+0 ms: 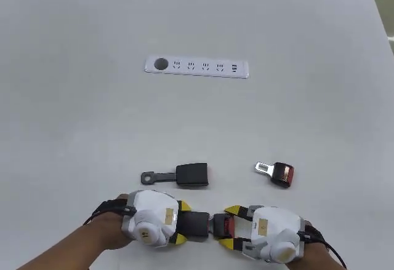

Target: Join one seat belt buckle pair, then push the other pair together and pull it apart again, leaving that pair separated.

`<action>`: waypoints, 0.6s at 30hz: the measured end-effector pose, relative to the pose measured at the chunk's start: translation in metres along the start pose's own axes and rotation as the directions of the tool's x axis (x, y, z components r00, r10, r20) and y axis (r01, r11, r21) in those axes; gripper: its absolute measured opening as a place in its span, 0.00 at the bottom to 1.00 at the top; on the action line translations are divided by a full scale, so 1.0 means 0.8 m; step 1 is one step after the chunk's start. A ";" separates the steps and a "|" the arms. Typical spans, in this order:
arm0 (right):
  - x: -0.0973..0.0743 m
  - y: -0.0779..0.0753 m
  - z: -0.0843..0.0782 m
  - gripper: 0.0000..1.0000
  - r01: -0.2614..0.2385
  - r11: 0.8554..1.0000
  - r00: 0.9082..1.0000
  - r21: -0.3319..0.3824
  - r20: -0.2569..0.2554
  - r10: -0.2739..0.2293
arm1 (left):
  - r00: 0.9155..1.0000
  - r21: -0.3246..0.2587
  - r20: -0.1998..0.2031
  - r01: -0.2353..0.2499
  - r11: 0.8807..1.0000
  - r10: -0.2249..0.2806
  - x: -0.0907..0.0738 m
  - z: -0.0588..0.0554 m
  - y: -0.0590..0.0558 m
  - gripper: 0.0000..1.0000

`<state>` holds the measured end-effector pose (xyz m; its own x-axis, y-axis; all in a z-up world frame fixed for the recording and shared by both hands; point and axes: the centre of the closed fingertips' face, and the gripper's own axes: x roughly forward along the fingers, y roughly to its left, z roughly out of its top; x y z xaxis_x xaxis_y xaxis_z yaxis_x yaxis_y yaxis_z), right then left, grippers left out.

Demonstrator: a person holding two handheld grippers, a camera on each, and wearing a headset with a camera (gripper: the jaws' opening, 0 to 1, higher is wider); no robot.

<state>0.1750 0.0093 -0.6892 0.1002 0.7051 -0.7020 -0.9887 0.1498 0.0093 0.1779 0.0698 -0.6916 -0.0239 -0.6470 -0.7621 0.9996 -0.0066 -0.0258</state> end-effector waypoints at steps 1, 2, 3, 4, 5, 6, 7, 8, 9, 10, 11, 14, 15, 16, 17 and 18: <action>0.000 0.000 0.001 0.31 0.000 1.000 1.000 0.004 0.004 0.000 | 1.000 -0.001 0.001 0.000 1.000 0.000 -0.001 0.001 -0.001 0.33; 0.000 0.000 0.000 0.30 -0.001 1.000 1.000 0.007 0.009 0.001 | 1.000 -0.004 0.004 -0.001 1.000 0.001 -0.001 0.002 -0.001 0.33; 0.000 0.001 0.001 0.30 0.000 1.000 1.000 0.004 0.011 0.000 | 1.000 -0.004 0.006 -0.002 1.000 0.002 -0.001 0.001 -0.001 0.32; 0.000 0.001 0.000 0.30 0.001 1.000 1.000 0.003 0.017 -0.001 | 1.000 -0.006 0.008 -0.001 1.000 0.001 -0.001 0.001 -0.001 0.32; 0.000 0.001 0.000 0.30 0.000 1.000 1.000 0.004 0.018 -0.001 | 1.000 -0.005 0.009 0.001 1.000 -0.001 -0.001 0.002 -0.001 0.32; -0.001 0.001 0.000 0.30 -0.001 1.000 1.000 0.006 0.023 0.001 | 1.000 -0.003 0.008 0.002 1.000 -0.002 -0.001 0.002 -0.001 0.32; -0.001 0.001 0.001 0.30 -0.003 1.000 1.000 0.010 0.026 0.003 | 1.000 -0.002 0.007 0.004 1.000 -0.004 0.000 0.001 -0.002 0.32; -0.001 0.001 0.001 0.30 -0.005 1.000 1.000 0.009 0.028 0.004 | 1.000 -0.002 0.008 0.006 1.000 -0.006 0.000 0.000 -0.001 0.32; -0.001 0.001 0.001 0.30 -0.004 1.000 1.000 0.008 0.029 0.004 | 1.000 -0.003 0.008 0.007 1.000 -0.007 0.001 -0.001 -0.002 0.32; -0.002 0.001 0.001 0.30 -0.006 1.000 1.000 0.011 0.030 0.005 | 1.000 -0.003 0.009 0.006 1.000 -0.006 0.001 -0.001 -0.002 0.32; -0.001 0.001 0.001 0.30 -0.006 1.000 0.999 0.010 0.033 0.005 | 1.000 -0.003 0.011 0.006 1.000 -0.006 0.001 -0.001 -0.002 0.32; -0.002 0.000 0.001 0.30 -0.007 1.000 0.999 0.020 0.043 0.006 | 1.000 -0.006 0.016 0.009 1.000 -0.009 0.001 -0.002 -0.001 0.32; -0.002 0.000 0.001 0.30 -0.008 1.000 0.999 0.022 0.045 0.007 | 1.000 -0.009 0.019 0.011 1.000 -0.011 0.001 -0.002 -0.001 0.32; -0.003 0.000 0.000 0.30 -0.009 1.000 0.999 0.025 0.048 0.008 | 1.000 -0.011 0.021 0.014 1.000 -0.013 0.000 -0.003 -0.001 0.32; -0.002 0.000 0.000 0.30 -0.010 1.000 0.999 0.028 0.052 0.009 | 1.000 -0.012 0.025 0.014 1.000 -0.014 0.000 -0.002 -0.001 0.32; -0.003 0.000 0.001 0.30 -0.011 0.999 0.998 0.031 0.054 0.009 | 1.000 -0.011 0.025 0.017 1.000 -0.017 0.000 -0.001 0.000 0.32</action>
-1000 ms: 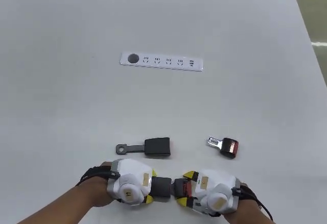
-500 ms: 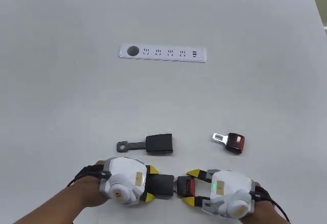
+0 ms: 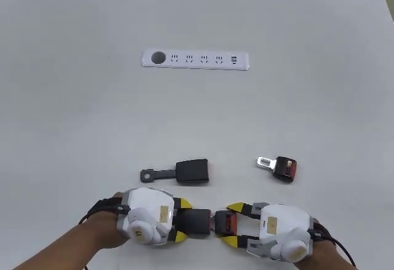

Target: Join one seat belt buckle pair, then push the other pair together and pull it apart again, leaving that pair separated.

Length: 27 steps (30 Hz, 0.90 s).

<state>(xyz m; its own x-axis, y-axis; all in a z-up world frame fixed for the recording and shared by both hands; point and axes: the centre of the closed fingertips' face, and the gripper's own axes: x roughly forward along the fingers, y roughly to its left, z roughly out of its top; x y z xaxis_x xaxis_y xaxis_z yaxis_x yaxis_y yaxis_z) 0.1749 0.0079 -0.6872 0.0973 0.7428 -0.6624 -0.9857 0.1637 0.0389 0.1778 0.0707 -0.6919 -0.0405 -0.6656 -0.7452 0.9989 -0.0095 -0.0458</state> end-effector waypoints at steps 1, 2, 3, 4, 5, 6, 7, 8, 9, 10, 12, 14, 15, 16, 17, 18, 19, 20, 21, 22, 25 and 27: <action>0.000 0.000 0.000 0.30 0.000 1.000 1.000 0.001 0.002 0.000 | 1.000 0.003 -0.002 0.002 1.000 -0.002 0.000 0.002 -0.001 0.32; 0.000 0.000 0.000 0.30 0.003 1.000 1.000 0.000 0.003 -0.003 | 1.000 0.002 -0.001 0.002 1.000 -0.002 -0.001 0.002 0.000 0.32; 0.000 0.000 0.000 0.30 0.004 1.000 1.000 0.002 0.004 -0.004 | 1.000 0.001 0.001 0.001 1.000 -0.001 -0.001 0.003 0.000 0.32; 0.000 0.000 0.000 0.30 0.004 1.000 1.000 0.006 0.006 -0.004 | 1.000 0.001 0.005 0.001 1.000 -0.001 -0.001 0.004 0.000 0.32; 0.000 0.000 -0.001 0.30 0.007 1.000 1.000 0.001 0.008 -0.008 | 1.000 -0.005 0.007 0.001 1.000 -0.001 -0.001 0.003 0.000 0.32; 0.000 0.000 -0.001 0.30 0.008 1.000 1.000 0.002 0.009 -0.008 | 1.000 -0.002 0.007 0.002 1.000 -0.002 -0.001 0.004 0.000 0.32; 0.000 -0.001 -0.001 0.30 0.008 1.000 1.000 0.004 0.009 -0.008 | 1.000 -0.001 0.005 0.002 1.000 -0.002 -0.001 0.003 0.000 0.32; 0.000 -0.001 0.000 0.30 0.008 1.000 1.000 0.002 0.008 -0.008 | 1.000 0.000 0.004 0.003 1.000 -0.003 -0.001 0.003 0.000 0.32; 0.000 -0.001 0.000 0.30 0.008 1.000 1.000 0.002 0.007 -0.008 | 1.000 0.001 0.002 0.003 1.000 -0.003 -0.001 0.003 0.000 0.32; 0.000 -0.001 -0.001 0.30 0.009 1.000 1.000 0.001 0.005 -0.009 | 1.000 0.002 -0.001 0.004 1.000 -0.004 -0.001 0.003 0.000 0.32; 0.000 -0.001 -0.001 0.31 0.012 1.000 1.000 0.000 -0.002 -0.012 | 1.000 0.000 -0.006 0.004 1.000 -0.004 0.000 0.002 0.001 0.32; 0.001 -0.001 -0.001 0.31 0.014 1.000 1.000 -0.007 -0.009 -0.014 | 1.000 0.002 -0.016 0.004 1.000 -0.004 0.001 0.001 0.001 0.32; 0.001 -0.001 -0.001 0.31 0.014 1.000 1.000 -0.008 -0.012 -0.014 | 1.000 0.003 -0.020 0.004 1.000 -0.004 0.002 0.000 0.000 0.32; 0.001 -0.001 -0.002 0.31 0.015 1.000 1.000 -0.014 -0.020 -0.015 | 1.000 0.006 -0.030 0.003 1.000 -0.003 0.003 0.000 0.000 0.32; 0.002 -0.001 -0.002 0.31 0.015 1.000 0.999 -0.021 -0.029 -0.015 | 0.999 0.010 -0.035 0.002 1.000 -0.002 0.003 0.000 -0.001 0.33; 0.002 -0.001 -0.002 0.32 0.013 1.000 0.999 -0.023 -0.041 -0.014 | 0.999 0.007 -0.039 0.000 1.000 0.000 0.003 0.000 -0.001 0.33; 0.002 -0.001 -0.002 0.32 0.015 0.999 0.999 -0.032 -0.049 -0.016 | 0.999 0.002 -0.042 -0.002 1.000 0.002 0.002 0.000 -0.001 0.33; 0.002 0.000 -0.001 0.32 0.016 0.999 0.998 -0.034 -0.055 -0.017 | 0.999 -0.003 -0.046 -0.002 1.000 0.002 0.003 0.001 -0.001 0.33; 0.002 -0.001 -0.001 0.32 0.015 1.000 0.998 -0.016 -0.064 -0.016 | 0.999 -0.012 -0.053 -0.004 1.000 0.003 0.003 0.002 -0.001 0.33; 0.002 0.000 0.000 0.32 0.016 0.999 0.997 -0.032 -0.073 -0.018 | 0.998 -0.011 -0.055 -0.004 1.000 0.003 0.003 0.002 -0.001 0.33; 0.002 0.000 -0.001 0.33 0.019 0.999 0.995 -0.043 -0.099 -0.024 | 0.998 -0.004 -0.067 -0.003 1.000 0.003 0.003 0.003 -0.003 0.33; 0.002 0.000 -0.001 0.33 0.025 0.998 0.993 -0.053 -0.115 -0.031 | 0.997 -0.006 -0.076 -0.007 1.000 0.006 0.003 0.004 -0.004 0.34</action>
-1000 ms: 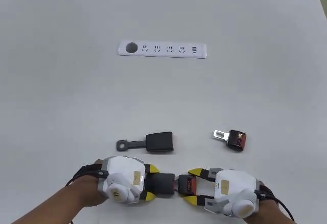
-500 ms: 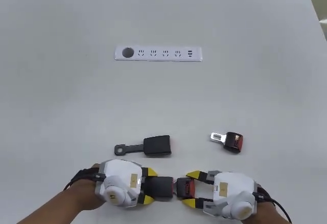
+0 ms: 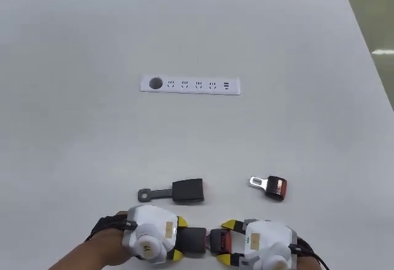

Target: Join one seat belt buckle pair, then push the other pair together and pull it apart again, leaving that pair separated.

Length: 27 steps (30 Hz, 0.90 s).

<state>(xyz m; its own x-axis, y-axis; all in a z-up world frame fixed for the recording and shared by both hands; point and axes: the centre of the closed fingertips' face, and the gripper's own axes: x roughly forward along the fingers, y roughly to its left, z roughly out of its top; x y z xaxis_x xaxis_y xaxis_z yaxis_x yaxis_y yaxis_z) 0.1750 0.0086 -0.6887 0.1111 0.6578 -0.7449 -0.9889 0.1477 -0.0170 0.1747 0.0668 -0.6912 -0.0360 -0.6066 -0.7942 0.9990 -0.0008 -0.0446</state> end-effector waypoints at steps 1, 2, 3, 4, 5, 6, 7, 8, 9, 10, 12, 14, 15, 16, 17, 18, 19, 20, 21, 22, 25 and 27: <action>0.000 0.000 0.000 0.33 0.002 1.000 1.000 -0.001 -0.004 -0.002 | 1.000 -0.002 -0.006 -0.004 1.000 0.004 0.000 0.000 -0.001 0.34; 0.001 0.000 0.001 0.34 0.007 1.000 1.000 0.000 -0.013 -0.007 | 1.000 -0.006 -0.009 -0.004 1.000 0.003 0.000 -0.001 -0.001 0.34; 0.002 0.001 0.001 0.34 0.011 1.000 1.000 -0.008 -0.018 -0.011 | 1.000 -0.007 -0.013 0.008 1.000 -0.008 0.000 0.000 -0.005 0.36; 0.002 0.003 -0.002 0.35 0.007 0.999 0.999 -0.037 -0.041 -0.009 | 1.000 0.000 -0.006 0.023 1.000 -0.023 0.000 0.002 -0.009 0.40; 0.003 0.000 -0.001 0.36 0.029 0.999 0.999 -0.043 -0.043 -0.031 | 0.999 -0.014 -0.005 0.040 0.999 -0.040 0.001 0.003 -0.014 0.45; 0.004 -0.005 0.001 0.39 0.060 0.998 0.997 -0.034 -0.044 -0.061 | 0.999 -0.026 0.000 0.046 0.999 -0.046 0.000 0.005 -0.016 0.51; 0.003 -0.004 0.001 0.47 0.054 0.998 0.997 -0.033 -0.044 -0.056 | 0.999 -0.061 0.006 0.049 0.997 -0.048 0.000 0.007 -0.018 0.54; 0.001 -0.004 0.003 0.54 0.052 0.998 0.998 -0.023 -0.038 -0.052 | 0.999 -0.083 0.003 0.037 0.996 -0.037 -0.001 0.005 -0.016 0.56; 0.000 -0.004 0.009 0.60 0.050 0.999 0.999 0.020 -0.008 -0.050 | 1.000 -0.105 0.013 0.023 0.994 -0.022 -0.004 0.007 -0.013 0.60; -0.002 -0.005 0.011 0.64 0.054 0.998 0.999 0.027 -0.004 -0.054 | 1.000 -0.116 0.022 0.016 0.993 -0.013 -0.007 0.009 -0.012 0.62; -0.008 -0.008 0.016 0.63 0.064 0.998 0.998 0.026 -0.005 -0.064 | 0.999 -0.125 0.044 0.001 0.992 0.004 -0.015 0.013 -0.010 0.66; -0.013 -0.009 0.019 0.62 0.073 0.997 0.997 0.029 -0.002 -0.072 | 0.998 -0.143 0.058 -0.010 0.990 0.018 -0.023 0.016 -0.008 0.66; -0.013 -0.010 0.019 0.62 0.076 0.996 0.997 0.035 0.001 -0.076 | 0.998 -0.146 0.060 -0.016 0.989 0.025 -0.026 0.016 -0.007 0.67; -0.016 -0.011 0.021 0.62 0.079 0.995 0.997 0.058 0.011 -0.080 | 0.997 -0.145 0.063 -0.023 0.989 0.033 -0.030 0.017 -0.006 0.68; -0.018 -0.011 0.024 0.61 0.081 0.994 0.996 0.080 0.019 -0.082 | 0.997 -0.145 0.065 -0.029 0.989 0.039 -0.033 0.018 -0.005 0.69; -0.023 -0.014 0.028 0.61 0.089 0.992 0.995 0.087 0.032 -0.092 | 0.996 -0.149 0.067 -0.043 0.988 0.054 -0.037 0.017 -0.003 0.70; -0.026 -0.016 0.030 0.61 0.098 0.991 0.994 0.088 0.040 -0.102 | 0.995 -0.154 0.072 -0.051 0.987 0.063 -0.040 0.019 -0.001 0.71; -0.031 -0.018 0.033 0.62 0.108 0.990 0.992 0.095 0.050 -0.113 | 0.994 -0.162 0.085 -0.060 0.985 0.075 -0.045 0.022 0.002 0.72; -0.034 -0.019 0.034 0.63 0.108 0.989 0.992 0.104 0.053 -0.114 | 0.993 -0.166 0.089 -0.066 0.984 0.081 -0.048 0.023 0.003 0.72; -0.038 -0.022 0.035 0.63 0.110 0.988 0.992 0.104 0.056 -0.116 | 0.991 -0.171 0.093 -0.077 0.982 0.094 -0.053 0.024 0.007 0.72; -0.047 -0.031 0.037 0.63 0.129 0.986 0.989 0.102 0.059 -0.136 | 0.987 -0.185 0.107 -0.102 0.977 0.123 -0.063 0.030 0.014 0.74; -0.054 -0.040 0.038 0.62 0.139 0.984 0.987 0.108 0.064 -0.146 | 0.981 -0.190 0.121 -0.126 0.974 0.151 -0.070 0.033 0.023 0.74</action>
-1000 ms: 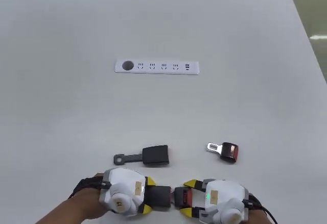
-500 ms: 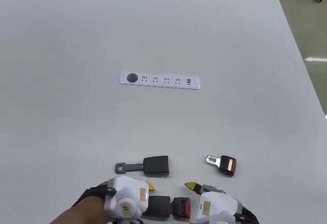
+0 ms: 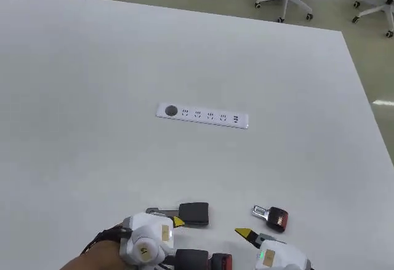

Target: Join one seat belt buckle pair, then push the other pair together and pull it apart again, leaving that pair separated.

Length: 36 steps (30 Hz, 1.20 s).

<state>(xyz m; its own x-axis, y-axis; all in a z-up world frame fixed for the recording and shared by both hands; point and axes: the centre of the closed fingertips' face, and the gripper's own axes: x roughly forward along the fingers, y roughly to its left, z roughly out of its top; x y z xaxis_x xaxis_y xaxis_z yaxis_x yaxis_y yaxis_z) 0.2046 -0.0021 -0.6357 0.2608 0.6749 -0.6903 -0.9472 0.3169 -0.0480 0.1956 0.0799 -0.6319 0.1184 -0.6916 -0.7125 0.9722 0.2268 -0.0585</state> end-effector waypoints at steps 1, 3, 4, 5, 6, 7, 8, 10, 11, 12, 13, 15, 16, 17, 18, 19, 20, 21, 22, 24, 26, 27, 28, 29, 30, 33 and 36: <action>-0.003 -0.006 0.001 0.62 0.009 1.000 1.000 -0.005 -0.001 -0.009 | 1.000 -0.005 0.005 -0.014 1.000 0.014 -0.004 0.004 0.005 0.75; -0.007 -0.015 0.002 0.63 0.020 1.000 1.000 -0.006 0.000 -0.020 | 1.000 -0.013 0.015 -0.026 1.000 0.026 -0.008 0.009 0.011 0.75; -0.011 -0.022 0.003 0.64 0.031 1.000 1.000 -0.007 0.002 -0.031 | 0.999 -0.014 0.018 -0.033 0.999 0.033 -0.010 0.011 0.013 0.75; -0.013 -0.026 0.004 0.64 0.036 0.999 0.999 -0.005 0.004 -0.036 | 0.999 -0.012 0.021 -0.041 0.999 0.041 -0.011 0.012 0.018 0.75; -0.017 -0.032 0.004 0.65 0.043 0.999 0.999 -0.002 0.007 -0.043 | 0.999 -0.009 0.020 -0.050 0.999 0.050 -0.013 0.014 0.021 0.75; -0.020 -0.037 0.004 0.65 0.048 0.999 0.999 -0.002 0.008 -0.048 | 0.998 -0.007 0.019 -0.057 0.998 0.057 -0.014 0.015 0.024 0.75; -0.023 -0.043 0.003 0.65 0.054 0.999 0.999 -0.002 0.006 -0.054 | 0.998 -0.007 0.020 -0.063 0.998 0.063 -0.015 0.016 0.027 0.75; -0.027 -0.051 0.001 0.66 0.058 0.998 0.998 0.000 0.003 -0.058 | 0.997 -0.016 0.022 -0.077 0.997 0.077 -0.017 0.018 0.033 0.75; -0.031 -0.057 -0.003 0.66 0.060 0.998 0.998 -0.006 -0.005 -0.060 | 0.996 -0.018 0.023 -0.083 0.996 0.083 -0.018 0.019 0.038 0.74; -0.033 -0.062 -0.005 0.66 0.065 0.998 0.998 -0.010 -0.011 -0.065 | 0.996 -0.017 0.023 -0.086 0.996 0.086 -0.019 0.019 0.041 0.74; -0.037 -0.069 -0.008 0.66 0.069 0.998 0.998 -0.007 -0.010 -0.069 | 0.996 -0.015 0.022 -0.088 0.996 0.089 -0.020 0.020 0.045 0.74; -0.044 -0.080 -0.012 0.66 0.079 0.997 0.997 0.010 -0.010 -0.079 | 0.995 -0.008 0.018 -0.096 0.995 0.096 -0.021 0.022 0.053 0.74; -0.046 -0.085 -0.014 0.67 0.086 0.996 0.996 0.010 -0.013 -0.086 | 0.995 -0.007 0.016 -0.101 0.995 0.101 -0.021 0.023 0.058 0.74; -0.049 -0.092 -0.018 0.67 0.091 0.996 0.996 0.011 -0.015 -0.091 | 0.994 -0.006 0.015 -0.104 0.995 0.104 -0.022 0.023 0.062 0.74; -0.050 -0.097 -0.021 0.67 0.095 0.995 0.995 0.014 -0.017 -0.094 | 0.994 -0.006 0.017 -0.109 0.994 0.109 -0.022 0.025 0.069 0.74; -0.052 -0.102 -0.026 0.67 0.093 0.995 0.996 0.022 -0.018 -0.093 | 0.994 -0.009 0.016 -0.111 0.994 0.111 -0.022 0.026 0.072 0.73; -0.052 -0.104 -0.027 0.68 0.092 0.995 0.996 0.027 -0.018 -0.092 | 0.993 -0.011 0.015 -0.113 0.994 0.113 -0.021 0.026 0.076 0.73; -0.054 -0.110 -0.031 0.70 0.093 0.995 0.996 0.038 -0.019 -0.093 | 0.993 -0.012 0.012 -0.115 0.993 0.116 -0.020 0.027 0.080 0.73; -0.055 -0.114 -0.034 0.71 0.096 0.994 0.995 0.045 -0.022 -0.095 | 0.993 -0.010 0.010 -0.116 0.993 0.116 -0.019 0.028 0.083 0.73; -0.057 -0.122 -0.041 0.71 0.095 0.994 0.995 0.061 -0.035 -0.093 | 0.993 -0.009 0.004 -0.116 0.993 0.116 -0.013 0.026 0.092 0.73; -0.057 -0.126 -0.048 0.71 0.093 0.993 0.995 0.067 -0.043 -0.091 | 0.993 -0.018 0.001 -0.119 0.993 0.120 -0.009 0.023 0.098 0.73; -0.057 -0.128 -0.051 0.71 0.092 0.993 0.995 0.068 -0.048 -0.089 | 0.993 -0.029 0.001 -0.116 0.993 0.116 -0.006 0.021 0.102 0.73; -0.057 -0.131 -0.057 0.71 0.088 0.993 0.995 0.076 -0.055 -0.084 | 0.994 -0.030 0.000 -0.114 0.993 0.114 -0.002 0.019 0.104 0.73; -0.057 -0.133 -0.059 0.70 0.085 0.993 0.995 0.079 -0.061 -0.080 | 0.994 -0.030 -0.009 -0.111 0.993 0.111 0.002 0.015 0.106 0.73; -0.057 -0.133 -0.061 0.69 0.081 0.993 0.995 0.082 -0.070 -0.075 | 0.994 -0.029 -0.014 -0.110 0.994 0.109 0.004 0.013 0.106 0.73; -0.054 -0.142 -0.074 0.70 0.078 0.993 0.994 0.093 -0.089 -0.070 | 0.996 -0.028 -0.033 -0.081 0.996 0.080 0.018 0.005 0.104 0.73; -0.050 -0.146 -0.084 0.70 0.070 0.993 0.993 0.100 -0.100 -0.060 | 0.997 -0.021 -0.053 -0.054 0.998 0.053 0.031 -0.001 0.101 0.72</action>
<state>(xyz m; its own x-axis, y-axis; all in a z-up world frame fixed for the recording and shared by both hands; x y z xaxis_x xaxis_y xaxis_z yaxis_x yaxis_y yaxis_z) 0.2921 -0.1107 -0.6509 0.2972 0.5849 -0.7547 -0.9033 0.4285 -0.0236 0.2772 0.0819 -0.6547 0.1591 -0.6416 -0.7504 0.9599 0.2781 -0.0342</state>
